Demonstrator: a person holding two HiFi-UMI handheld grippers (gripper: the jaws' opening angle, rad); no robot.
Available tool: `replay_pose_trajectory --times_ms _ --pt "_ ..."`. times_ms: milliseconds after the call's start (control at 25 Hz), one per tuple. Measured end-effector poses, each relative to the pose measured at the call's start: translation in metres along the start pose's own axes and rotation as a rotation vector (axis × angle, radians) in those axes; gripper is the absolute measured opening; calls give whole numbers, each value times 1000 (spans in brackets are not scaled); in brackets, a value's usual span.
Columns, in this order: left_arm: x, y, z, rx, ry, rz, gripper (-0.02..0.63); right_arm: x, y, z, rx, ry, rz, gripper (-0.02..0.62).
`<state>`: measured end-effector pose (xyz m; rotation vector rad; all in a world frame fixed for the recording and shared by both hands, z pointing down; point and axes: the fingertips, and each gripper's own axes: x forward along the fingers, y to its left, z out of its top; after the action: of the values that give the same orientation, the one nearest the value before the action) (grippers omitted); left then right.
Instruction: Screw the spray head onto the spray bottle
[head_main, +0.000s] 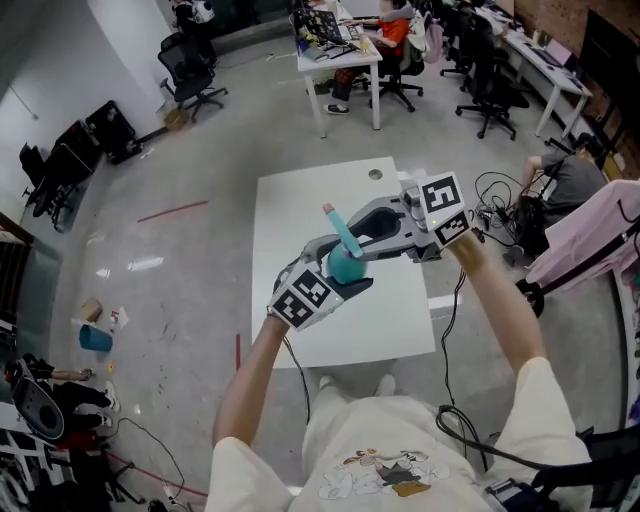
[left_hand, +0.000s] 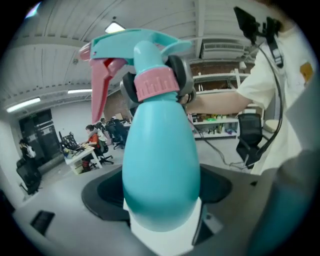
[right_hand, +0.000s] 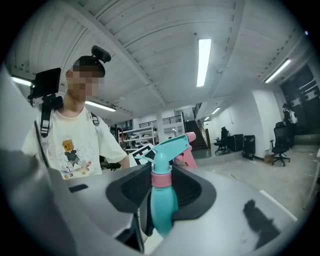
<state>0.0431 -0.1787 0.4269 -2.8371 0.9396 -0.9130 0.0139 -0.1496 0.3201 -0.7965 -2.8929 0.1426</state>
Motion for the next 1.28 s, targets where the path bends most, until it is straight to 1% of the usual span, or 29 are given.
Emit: replay_pose_trajectory --times_ms 80,160,240,280,320,360,440,560,680,760,800,920,1040,1120,1200,1280 --pt "-5 -1 4 -69 -61 -97 407 -2 -8 5 9 -63 -8 130" --pt "-11 -6 10 -130 -136 -214 407 -3 -12 9 7 -125 -8 130" --pt "-20 -13 17 -166 -204 -338 407 -3 -11 15 -3 -177 11 130" --pt "-23 -17 21 -169 -226 -387 407 -2 -9 18 -9 -190 25 130" --pt "-26 -18 24 -165 -238 -417 407 -2 -8 21 -15 -192 36 130" --pt "-27 -18 27 -160 -241 -428 407 -1 -8 24 -20 -187 42 130" --pt "-26 -12 29 -164 -239 -413 407 -1 -12 27 -25 -174 33 130" --pt "-27 1 22 -195 -215 -335 405 4 -23 27 -28 -157 -26 130" --pt "-31 19 14 -253 -183 -223 405 11 -37 30 -17 -161 -128 130" --pt "-30 32 13 -296 -146 -123 405 9 -47 33 -1 -172 -201 130" --pt "-28 39 13 -303 -121 -63 405 6 -52 34 4 -174 -234 130" --pt "-25 61 9 -293 -59 132 405 4 -62 37 2 -172 -345 130" --pt "-25 79 6 -313 -58 284 405 5 -73 40 -12 -178 -509 130" --pt "-26 89 6 -336 -75 354 405 7 -79 43 -19 -170 -659 130" --pt "-29 95 8 -354 -100 401 405 11 -82 49 -34 -148 -815 130" --pt "-31 97 12 -373 -134 414 405 15 -81 52 -43 -136 -930 130"
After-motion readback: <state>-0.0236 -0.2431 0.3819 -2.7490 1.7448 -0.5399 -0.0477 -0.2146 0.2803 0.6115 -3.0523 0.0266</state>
